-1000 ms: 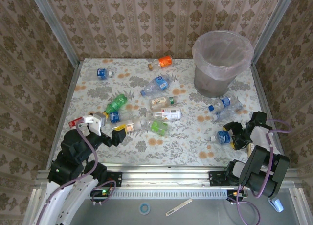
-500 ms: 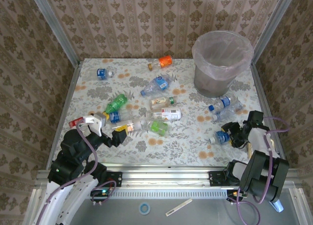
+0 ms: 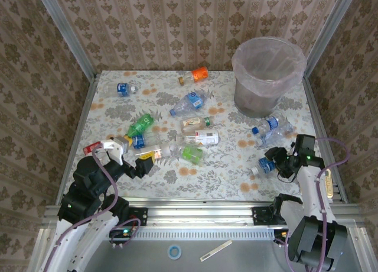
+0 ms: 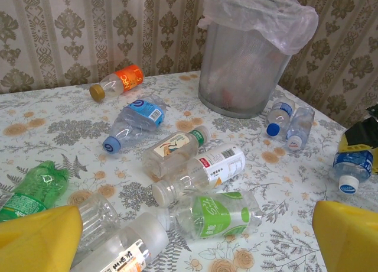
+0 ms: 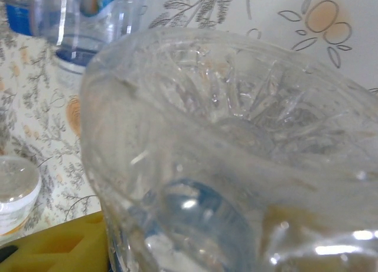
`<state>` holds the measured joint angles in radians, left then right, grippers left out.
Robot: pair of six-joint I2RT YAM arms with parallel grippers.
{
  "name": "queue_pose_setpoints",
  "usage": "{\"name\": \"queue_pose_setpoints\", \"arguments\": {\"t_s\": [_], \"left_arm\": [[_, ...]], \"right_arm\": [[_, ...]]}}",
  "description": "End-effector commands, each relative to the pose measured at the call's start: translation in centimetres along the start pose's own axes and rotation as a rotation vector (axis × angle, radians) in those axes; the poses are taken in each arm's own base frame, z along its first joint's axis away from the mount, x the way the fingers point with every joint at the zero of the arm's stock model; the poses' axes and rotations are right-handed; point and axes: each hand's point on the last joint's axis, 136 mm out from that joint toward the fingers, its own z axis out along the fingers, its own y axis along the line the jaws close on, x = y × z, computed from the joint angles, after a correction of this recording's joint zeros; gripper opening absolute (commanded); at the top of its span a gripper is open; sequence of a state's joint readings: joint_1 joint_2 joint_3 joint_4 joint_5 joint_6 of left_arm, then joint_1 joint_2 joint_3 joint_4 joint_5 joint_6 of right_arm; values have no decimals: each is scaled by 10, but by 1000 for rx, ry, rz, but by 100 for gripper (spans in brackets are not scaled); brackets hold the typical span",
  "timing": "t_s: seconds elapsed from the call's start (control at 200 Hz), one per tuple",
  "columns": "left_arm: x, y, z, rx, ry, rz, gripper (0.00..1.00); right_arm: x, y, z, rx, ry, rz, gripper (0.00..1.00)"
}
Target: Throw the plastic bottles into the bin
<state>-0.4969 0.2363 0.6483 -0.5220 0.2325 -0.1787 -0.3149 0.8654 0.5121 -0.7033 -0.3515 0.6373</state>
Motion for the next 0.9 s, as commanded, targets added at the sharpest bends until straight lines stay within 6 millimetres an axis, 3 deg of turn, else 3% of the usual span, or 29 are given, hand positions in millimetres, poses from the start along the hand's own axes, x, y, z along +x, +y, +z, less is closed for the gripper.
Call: {"name": "queue_pose_setpoints", "arguments": {"t_s": [0.0, 0.21, 0.61, 0.75, 0.895], "left_arm": [[-11, -4, -1, 20, -39, 19, 100], [-12, -6, -1, 27, -43, 17, 100], [-12, -4, 0, 22, -44, 15, 100], [-12, -4, 0, 19, -43, 13, 100], [-11, -3, 0, 14, -41, 11, 100]], "right_arm": [[1, 19, -15, -48, -6, -14, 39], [0, 56, -48, -147, -50, -87, 36], [7, 157, -133, -465, -139, -365, 33], [-1, 184, -146, -510, -160, -425, 33], [-23, 221, -164, -550, -192, -462, 33]]}}
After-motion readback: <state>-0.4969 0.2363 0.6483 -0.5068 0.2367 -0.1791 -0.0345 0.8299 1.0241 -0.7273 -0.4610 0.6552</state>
